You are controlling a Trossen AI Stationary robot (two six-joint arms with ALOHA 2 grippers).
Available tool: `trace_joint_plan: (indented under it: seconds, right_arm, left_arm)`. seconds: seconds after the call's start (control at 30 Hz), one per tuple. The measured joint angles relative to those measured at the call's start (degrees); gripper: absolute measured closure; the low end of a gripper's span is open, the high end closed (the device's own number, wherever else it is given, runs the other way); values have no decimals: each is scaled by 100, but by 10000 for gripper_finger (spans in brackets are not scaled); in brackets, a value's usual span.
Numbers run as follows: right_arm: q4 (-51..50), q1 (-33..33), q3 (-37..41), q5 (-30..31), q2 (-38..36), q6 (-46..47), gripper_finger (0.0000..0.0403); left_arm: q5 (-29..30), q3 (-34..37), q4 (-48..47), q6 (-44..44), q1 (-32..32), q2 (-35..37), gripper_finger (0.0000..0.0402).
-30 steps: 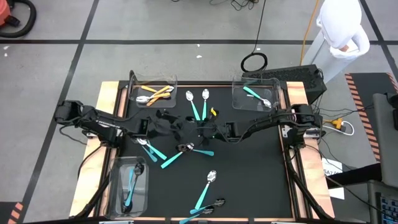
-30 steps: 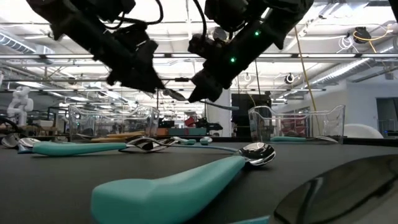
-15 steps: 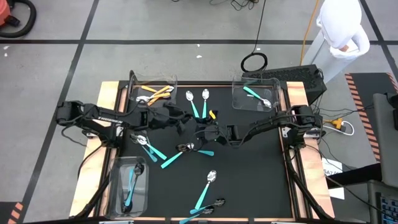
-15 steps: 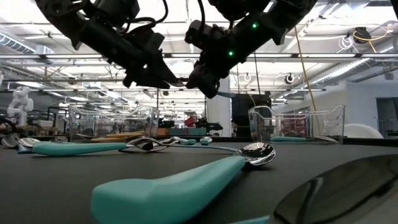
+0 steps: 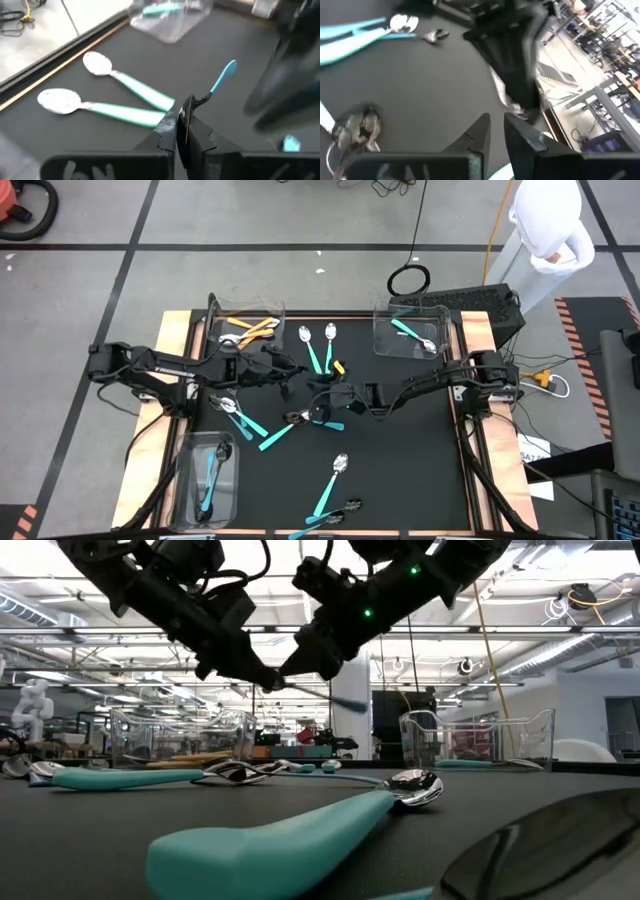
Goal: Sort silverware by color (type)
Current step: Put the blue spoon into the bottom bin
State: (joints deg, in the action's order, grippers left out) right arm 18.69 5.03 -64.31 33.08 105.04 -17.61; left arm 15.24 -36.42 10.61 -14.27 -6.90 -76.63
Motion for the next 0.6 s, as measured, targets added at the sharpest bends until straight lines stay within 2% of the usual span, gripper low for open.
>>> trace_joint_plan:
  seconds: [0.1, 0.23, 0.37, 0.43, 0.5, 0.6]
  right_arm:
    - [-93, 37, 0, 425, -76, 236, 335]
    - [-274, 73, -3, 1115, -333, 460, 325]
    - [-514, 58, -3, 1186, -552, 821, 324]
    - [-590, 18, -3, 1177, -625, 990, 324]
    - [-616, -43, -3, 1176, -632, 1211, 324]
    - [-655, -175, -3, 1136, -594, 1638, 323]
  left_arm:
    - [149, -276, -1300, 321, 0, 282, 393]
    - [175, -945, -3567, 688, 105, 713, 395]
    - [-835, -2168, -6493, 761, 275, 926, 394]
    - [-952, -2985, -7842, 594, 382, 945, 394]
    - [-1171, -3690, -8782, 303, 489, 952, 394]
    - [-2067, -4275, -9525, 148, 641, 964, 394]
